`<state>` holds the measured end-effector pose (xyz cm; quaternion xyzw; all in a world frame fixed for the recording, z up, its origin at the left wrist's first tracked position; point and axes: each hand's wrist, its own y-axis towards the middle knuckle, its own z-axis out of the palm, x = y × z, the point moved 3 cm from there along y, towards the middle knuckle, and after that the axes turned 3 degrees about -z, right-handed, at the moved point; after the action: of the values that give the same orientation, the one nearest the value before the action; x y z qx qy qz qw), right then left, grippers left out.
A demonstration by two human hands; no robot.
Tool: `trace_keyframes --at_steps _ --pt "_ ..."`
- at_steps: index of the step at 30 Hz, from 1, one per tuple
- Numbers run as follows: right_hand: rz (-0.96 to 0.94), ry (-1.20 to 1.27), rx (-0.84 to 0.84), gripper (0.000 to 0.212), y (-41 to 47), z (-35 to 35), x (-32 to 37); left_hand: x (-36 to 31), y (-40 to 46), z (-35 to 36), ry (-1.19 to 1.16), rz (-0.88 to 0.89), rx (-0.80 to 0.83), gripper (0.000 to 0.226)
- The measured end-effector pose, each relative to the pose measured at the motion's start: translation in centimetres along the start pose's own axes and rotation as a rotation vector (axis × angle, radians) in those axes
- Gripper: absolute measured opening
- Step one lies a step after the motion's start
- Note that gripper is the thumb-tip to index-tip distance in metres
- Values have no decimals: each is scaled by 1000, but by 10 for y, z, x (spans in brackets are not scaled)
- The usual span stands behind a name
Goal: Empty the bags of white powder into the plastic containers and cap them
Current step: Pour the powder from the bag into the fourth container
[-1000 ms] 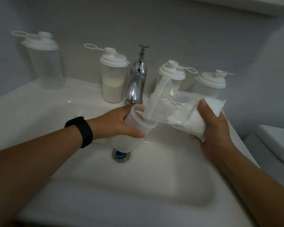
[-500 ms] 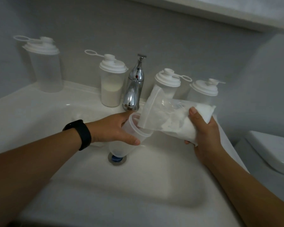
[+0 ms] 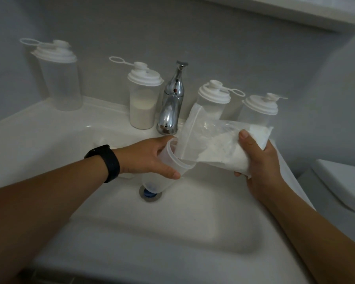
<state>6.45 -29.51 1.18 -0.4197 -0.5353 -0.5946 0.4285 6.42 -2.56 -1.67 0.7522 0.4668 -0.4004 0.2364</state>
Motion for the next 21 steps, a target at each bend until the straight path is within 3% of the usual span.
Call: trace_keyframes --at_steps 4,15,19,21 --pt "-8 -10 7 74 -1 1 1 1 0 0 -6 3 6 87" --pt "-24 -36 0 67 -2 1 4 1 0 2 -15 -3 24 89" --pt "-31 -56 -3 83 -3 2 5 -1 -1 1 -7 2 24 89" --pt "-27 -64 -5 76 -3 2 5 -1 -1 1 -18 1 22 89"
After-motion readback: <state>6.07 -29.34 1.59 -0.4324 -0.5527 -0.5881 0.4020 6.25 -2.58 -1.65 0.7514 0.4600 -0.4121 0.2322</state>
